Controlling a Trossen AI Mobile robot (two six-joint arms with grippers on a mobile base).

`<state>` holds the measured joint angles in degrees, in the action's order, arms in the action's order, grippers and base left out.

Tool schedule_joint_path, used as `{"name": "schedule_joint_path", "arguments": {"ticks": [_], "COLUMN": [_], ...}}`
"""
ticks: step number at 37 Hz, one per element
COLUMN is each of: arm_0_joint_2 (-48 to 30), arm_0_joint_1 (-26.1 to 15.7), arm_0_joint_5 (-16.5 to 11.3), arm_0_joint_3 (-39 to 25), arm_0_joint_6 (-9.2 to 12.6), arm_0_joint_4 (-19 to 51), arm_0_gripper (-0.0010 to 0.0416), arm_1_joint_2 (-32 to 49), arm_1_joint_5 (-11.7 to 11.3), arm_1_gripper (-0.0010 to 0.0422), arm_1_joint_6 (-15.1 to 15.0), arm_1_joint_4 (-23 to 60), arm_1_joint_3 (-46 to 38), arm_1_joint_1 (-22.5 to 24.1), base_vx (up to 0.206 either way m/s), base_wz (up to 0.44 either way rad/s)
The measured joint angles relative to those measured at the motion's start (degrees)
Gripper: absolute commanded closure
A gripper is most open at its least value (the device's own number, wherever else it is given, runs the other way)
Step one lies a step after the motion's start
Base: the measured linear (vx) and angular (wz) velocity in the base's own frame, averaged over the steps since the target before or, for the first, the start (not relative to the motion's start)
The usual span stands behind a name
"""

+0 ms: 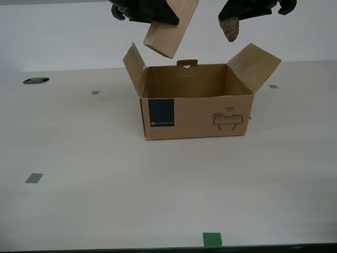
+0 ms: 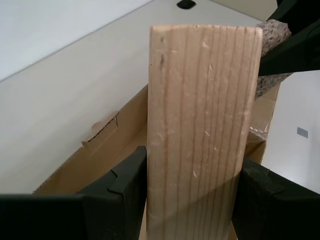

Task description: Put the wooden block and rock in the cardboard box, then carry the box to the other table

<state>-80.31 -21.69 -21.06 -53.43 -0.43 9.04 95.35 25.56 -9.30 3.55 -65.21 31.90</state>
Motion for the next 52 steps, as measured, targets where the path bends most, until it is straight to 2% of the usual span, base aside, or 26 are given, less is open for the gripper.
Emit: {"name": "schedule_joint_path", "arguments": {"ticks": [8, 15, 19, 26, 37, 52], "arm_0_joint_2": [0.00, 0.00, 0.00, 0.00, 0.00, 0.00], "arm_0_joint_1": [-0.15, -0.15, -0.17, -0.17, -0.22, -0.22], "arm_0_joint_5": [-0.07, -0.09, -0.09, -0.09, -0.09, -0.09], "arm_0_joint_3": [3.69, 7.10, 8.55, 10.08, 10.82, 10.84], "arm_0_joint_6": [0.02, 0.17, 0.22, 0.44, 0.46, 0.46], "arm_0_joint_4": [-5.46, -9.70, -11.52, -11.67, -11.67, -11.67], "arm_0_gripper": [0.0406, 0.0406, 0.0406, 0.0406, 0.0406, 0.0406], "arm_1_joint_2": [0.00, 0.00, 0.00, 0.00, 0.00, 0.00], "arm_1_joint_5": [0.07, 1.77, 1.75, 1.75, 1.75, 1.75], "arm_1_gripper": [0.0413, 0.0412, 0.0412, 0.0412, 0.0412, 0.0412], "arm_1_joint_6": [0.17, 0.04, -1.81, -2.38, -0.85, -0.50], "arm_1_joint_4": [-4.57, -6.69, -7.58, -7.58, -7.63, -7.61], "arm_1_joint_3": [2.32, 4.55, 5.90, 6.78, 6.82, 6.82], "arm_1_joint_1": [0.35, 0.68, 0.70, 0.74, 0.74, 0.74], "base_vx": [0.000, 0.000, 0.000, 0.000, 0.000, 0.000], "base_wz": [0.000, 0.000, 0.000, 0.000, 0.000, 0.000]}}
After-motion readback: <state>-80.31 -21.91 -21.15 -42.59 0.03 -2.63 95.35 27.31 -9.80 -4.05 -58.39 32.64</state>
